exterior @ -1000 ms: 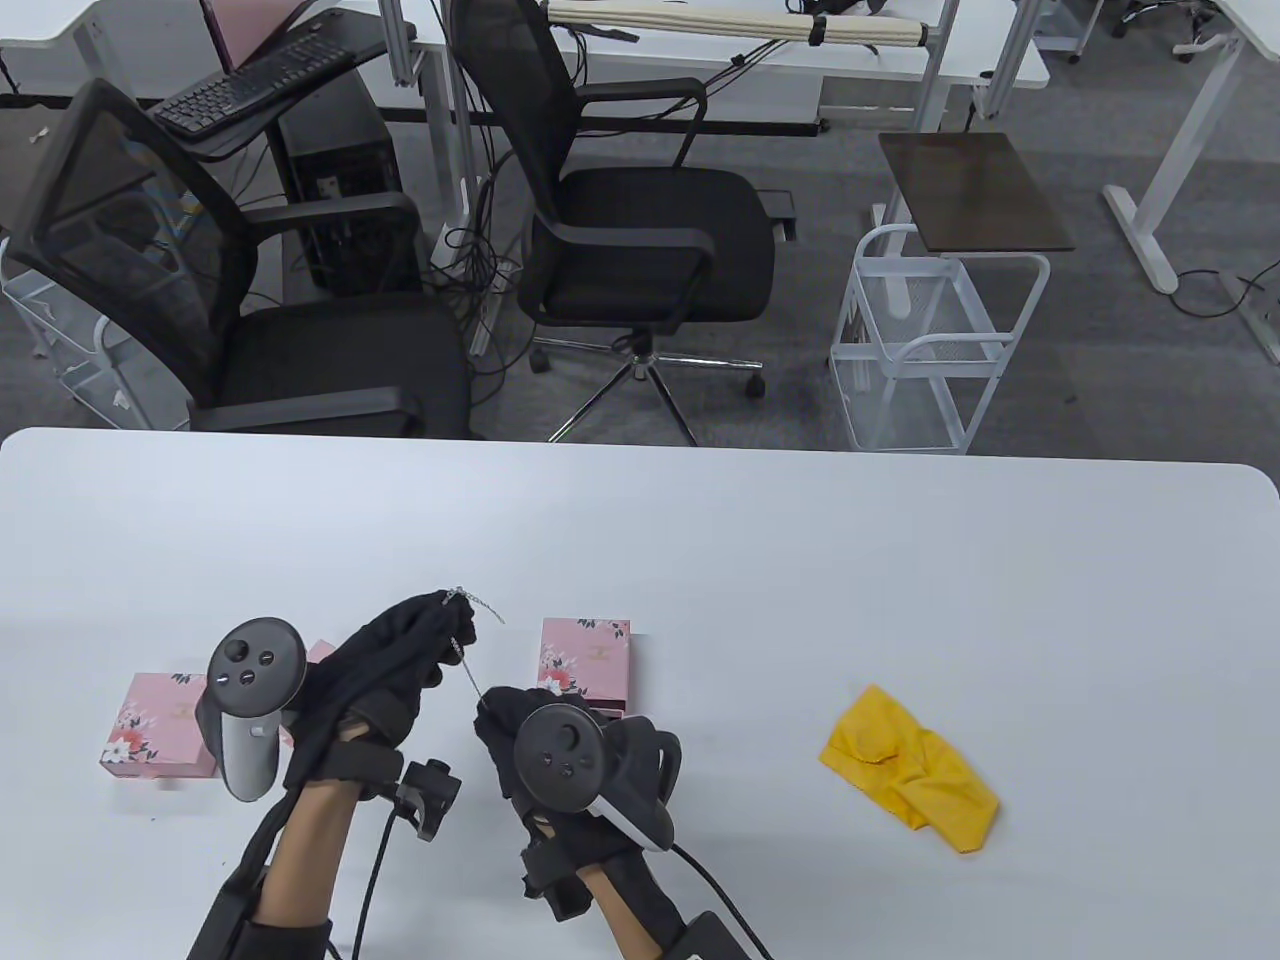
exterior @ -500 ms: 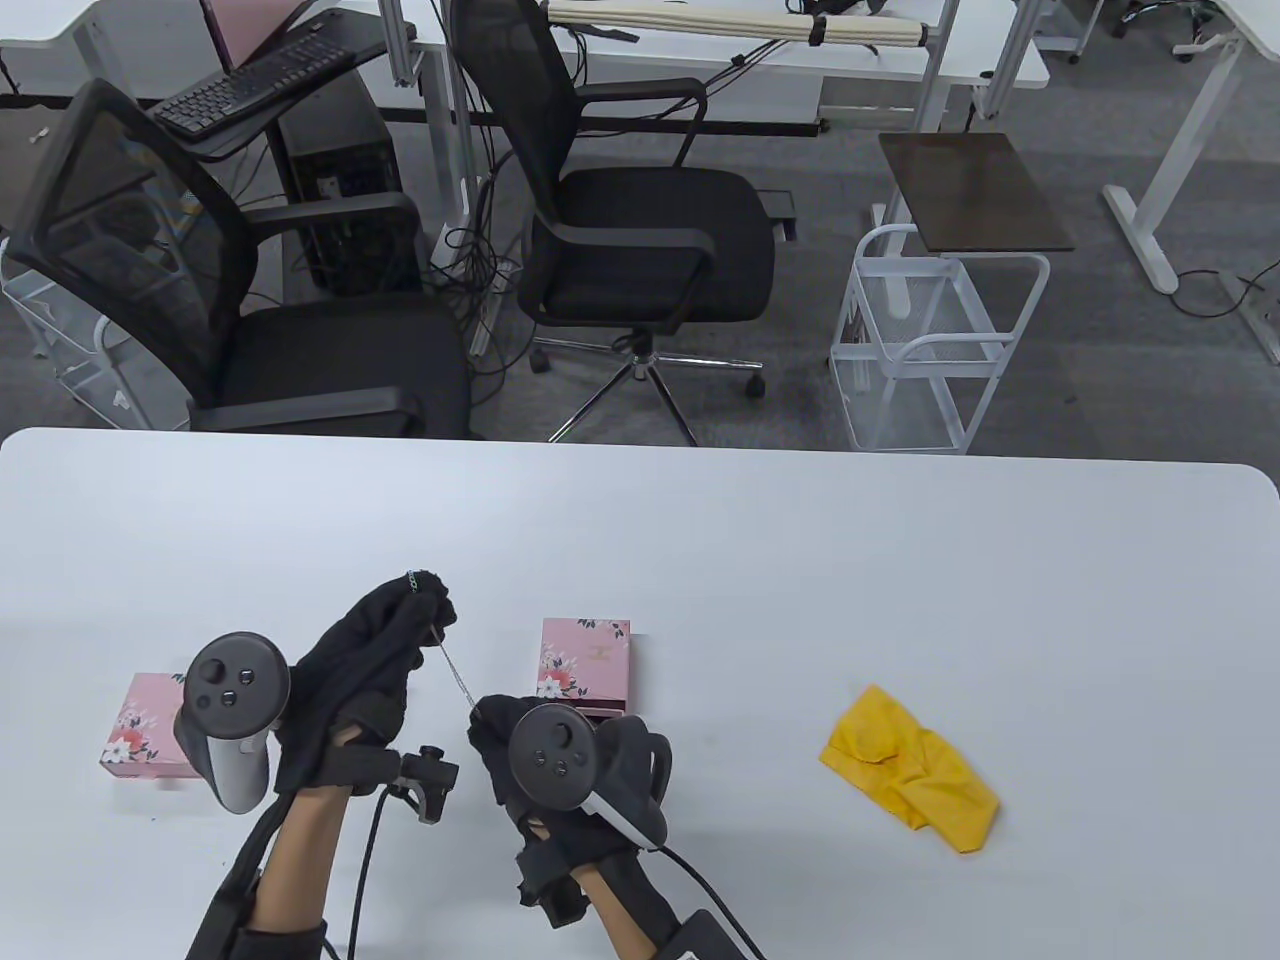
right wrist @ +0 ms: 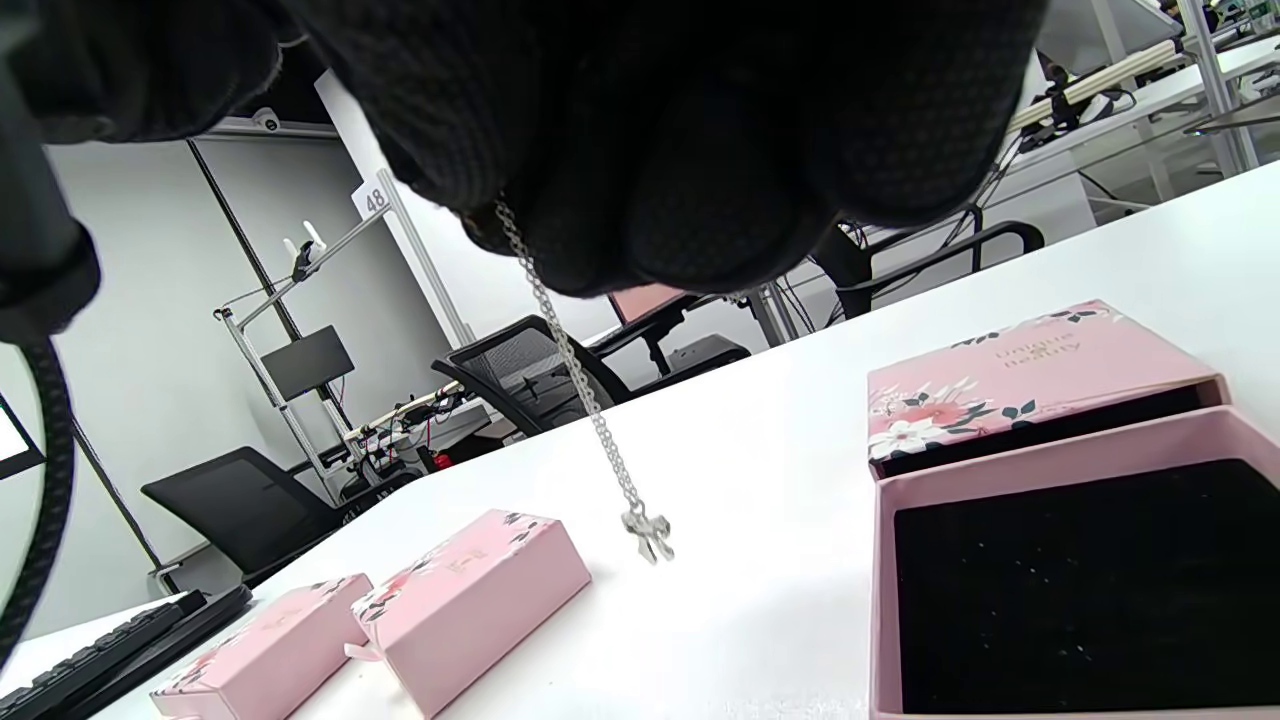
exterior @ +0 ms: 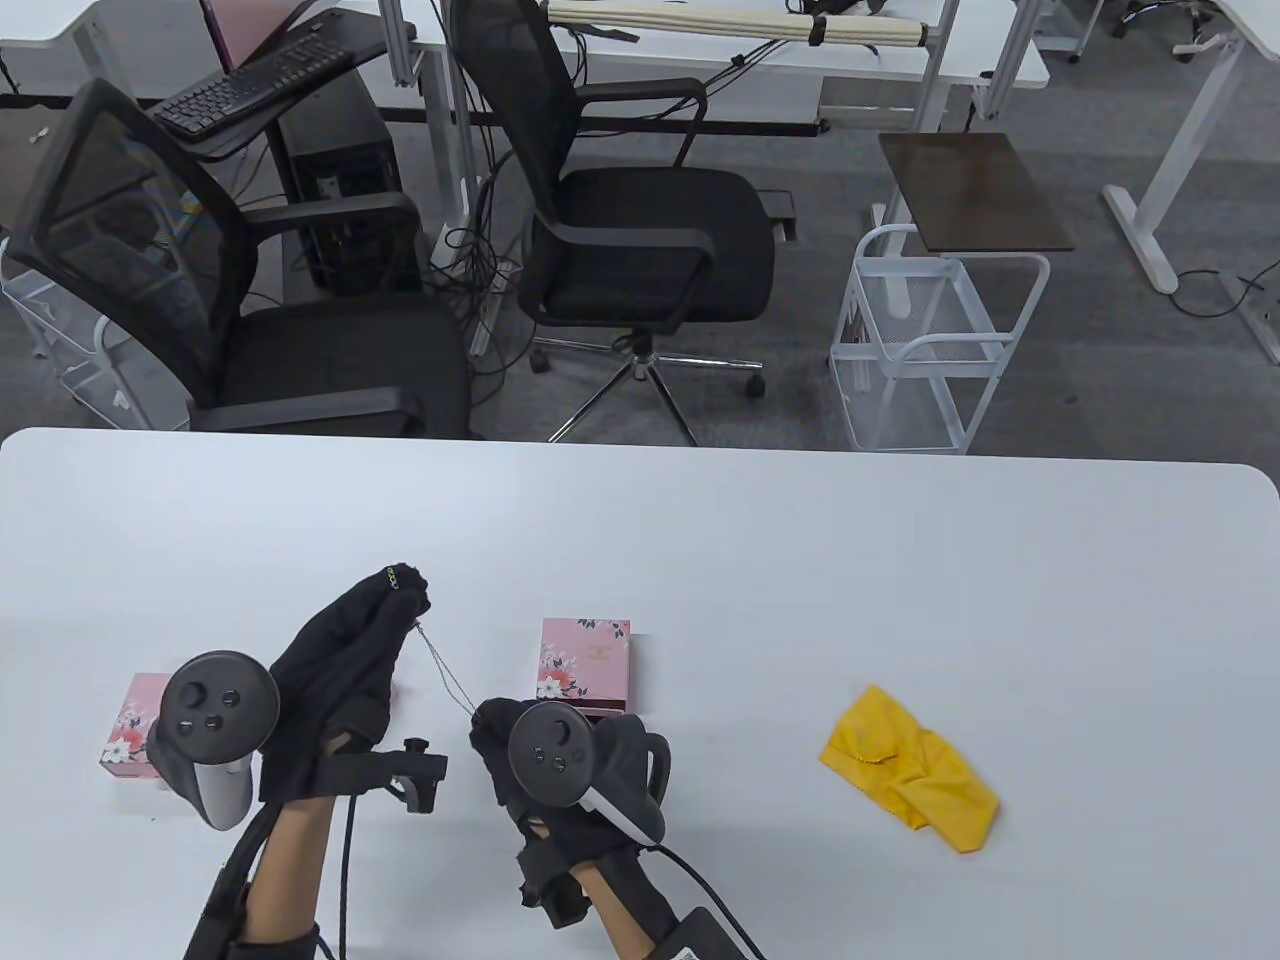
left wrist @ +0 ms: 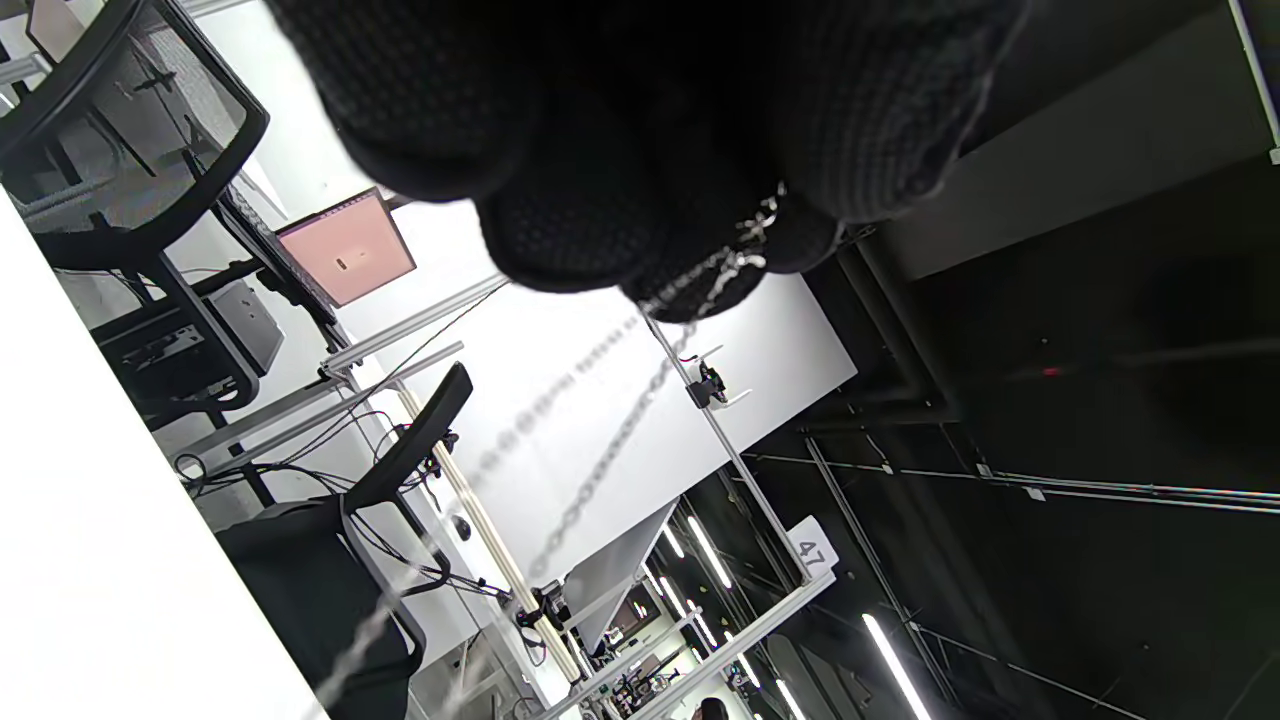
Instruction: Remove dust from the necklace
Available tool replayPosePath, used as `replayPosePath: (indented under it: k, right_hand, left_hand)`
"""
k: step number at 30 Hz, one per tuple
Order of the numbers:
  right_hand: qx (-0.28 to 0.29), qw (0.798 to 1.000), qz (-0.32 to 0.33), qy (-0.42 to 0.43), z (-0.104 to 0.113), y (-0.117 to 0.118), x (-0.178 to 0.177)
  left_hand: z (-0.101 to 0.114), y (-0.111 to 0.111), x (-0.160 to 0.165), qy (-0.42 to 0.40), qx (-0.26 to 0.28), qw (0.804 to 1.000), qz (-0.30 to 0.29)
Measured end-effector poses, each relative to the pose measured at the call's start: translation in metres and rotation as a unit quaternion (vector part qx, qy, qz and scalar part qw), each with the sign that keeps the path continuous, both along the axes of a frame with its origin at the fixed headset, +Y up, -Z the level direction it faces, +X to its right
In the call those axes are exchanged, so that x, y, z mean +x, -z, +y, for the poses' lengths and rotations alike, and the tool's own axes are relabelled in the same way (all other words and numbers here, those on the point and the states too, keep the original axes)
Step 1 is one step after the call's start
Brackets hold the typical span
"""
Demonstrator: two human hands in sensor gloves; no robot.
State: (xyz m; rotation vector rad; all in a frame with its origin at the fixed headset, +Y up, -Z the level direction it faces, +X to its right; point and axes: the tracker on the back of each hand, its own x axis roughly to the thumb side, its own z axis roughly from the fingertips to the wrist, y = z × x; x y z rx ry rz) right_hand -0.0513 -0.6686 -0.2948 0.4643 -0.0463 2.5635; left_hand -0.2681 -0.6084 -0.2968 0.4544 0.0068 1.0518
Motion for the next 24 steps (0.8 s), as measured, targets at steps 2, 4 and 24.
replayPosePath:
  k: [2, 4, 24]
  right_hand:
    - [-0.002, 1.000, 0.000, -0.004, 0.000, 0.000, 0.000]
    - [0.000, 1.000, 0.015, -0.008, -0.003, 0.002, 0.000]
    - [-0.065, 0.949, -0.255, -0.176, -0.013, 0.036, 0.209]
  left_hand:
    - [0.001, 0.000, 0.003, 0.000, 0.000, 1.000, -0.015]
    - [0.001, -0.001, 0.008, -0.001, 0.003, 1.000, -0.028]
    - [0.010, -0.007, 0.021, -0.010, 0.003, 0.997, -0.079]
